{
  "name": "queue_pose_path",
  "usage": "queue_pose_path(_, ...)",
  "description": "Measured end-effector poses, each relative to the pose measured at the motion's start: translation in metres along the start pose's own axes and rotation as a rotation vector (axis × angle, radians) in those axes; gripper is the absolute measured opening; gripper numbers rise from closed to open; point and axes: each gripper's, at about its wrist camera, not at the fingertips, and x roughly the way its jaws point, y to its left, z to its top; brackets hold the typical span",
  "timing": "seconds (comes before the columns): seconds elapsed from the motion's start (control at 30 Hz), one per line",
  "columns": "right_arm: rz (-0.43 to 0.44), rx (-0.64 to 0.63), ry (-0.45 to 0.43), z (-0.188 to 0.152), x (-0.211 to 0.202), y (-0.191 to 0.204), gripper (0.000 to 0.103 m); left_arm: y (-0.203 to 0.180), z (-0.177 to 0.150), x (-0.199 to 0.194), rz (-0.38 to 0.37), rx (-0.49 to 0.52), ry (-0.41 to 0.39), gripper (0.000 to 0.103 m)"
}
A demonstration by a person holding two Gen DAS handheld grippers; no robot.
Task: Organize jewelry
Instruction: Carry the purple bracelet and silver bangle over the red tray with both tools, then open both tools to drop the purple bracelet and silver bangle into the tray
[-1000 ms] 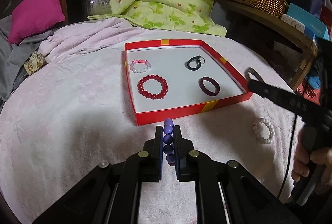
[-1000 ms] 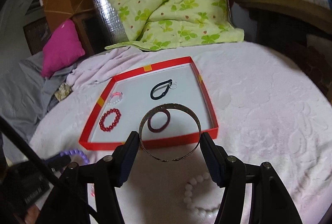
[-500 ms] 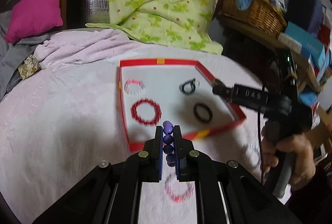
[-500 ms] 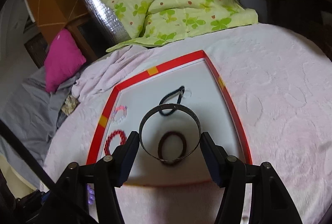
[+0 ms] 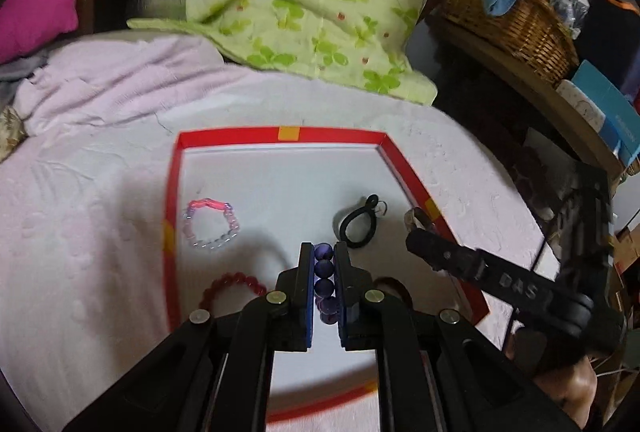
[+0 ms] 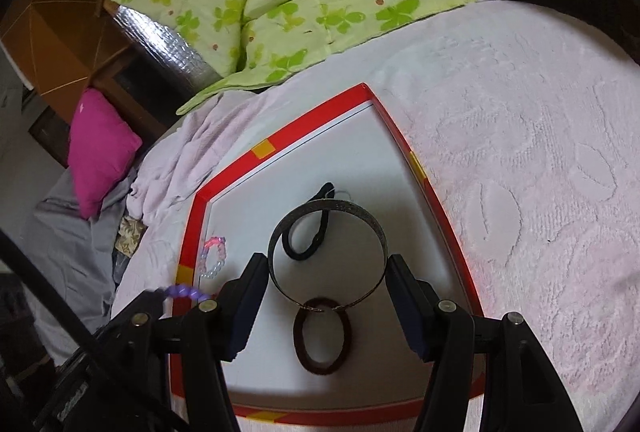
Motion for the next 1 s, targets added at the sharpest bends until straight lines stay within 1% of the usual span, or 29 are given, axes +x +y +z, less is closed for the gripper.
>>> queue_pose_path(0.13,-0.033,0.02,0.025,0.003,0.013,-0.003,0.064,0.004,0.004,0.022,-0.015,-0.024,0.032,0.01)
queue_pose_path(0.2,-0.057,0.02,0.023,0.004,0.015,-0.003,0.065,0.005,0.003,0.03,-0.024,-0.037,0.044,0.01)
queue_pose_path(0.27,-0.062,0.036,0.024,0.005,0.015,-0.005,0.065,0.003,0.002,0.034,-0.034,-0.035,0.046,0.01)
queue_pose_path(0.37,-0.037,0.067,0.023,0.007,0.012,-0.011,0.069,0.001,0.0,0.037,-0.017,-0.013,0.061,0.011)
queue_pose_path(0.43,-0.007,0.091,0.013,0.008,0.007,-0.016,0.069,0.003,0.0,0.033,-0.008,-0.015,0.059,0.014)
queue_pose_path(0.53,0.025,0.1,-0.003,0.008,-0.001,-0.017,0.069,0.006,0.0,0.02,0.025,-0.025,0.029,0.023)
queue_pose_path(0.6,0.026,0.086,-0.016,0.008,-0.006,-0.016,0.069,0.007,0.0,0.01,0.042,-0.037,0.006,0.034)
queue_pose_path(0.67,0.03,0.071,-0.025,0.006,-0.013,-0.015,0.069,0.006,-0.001,0.0,0.056,-0.044,-0.012,0.043)
queue_pose_path(0.73,0.034,0.065,-0.03,0.004,-0.019,-0.017,0.069,0.002,-0.004,-0.011,0.09,-0.037,-0.028,0.045)
queue_pose_path(0.77,0.035,0.062,-0.034,0.003,-0.022,-0.018,0.069,0.0,-0.005,-0.015,0.105,-0.032,-0.031,0.049)
queue_pose_path(0.8,0.034,0.059,-0.037,0.002,-0.025,-0.019,0.069,-0.002,-0.008,-0.02,0.129,-0.03,-0.038,0.057)
queue_pose_path(0.83,0.031,0.053,-0.045,0.001,-0.03,-0.02,0.069,-0.004,-0.009,-0.024,0.144,-0.031,-0.044,0.06)
queue_pose_path(0.93,0.007,0.01,-0.054,-0.007,-0.043,-0.021,0.069,-0.013,-0.02,-0.039,0.191,-0.015,-0.071,0.063)
queue_pose_path(1.0,-0.014,-0.026,-0.049,-0.015,-0.05,-0.02,0.069,-0.02,-0.029,-0.047,0.229,0.016,-0.072,0.068)
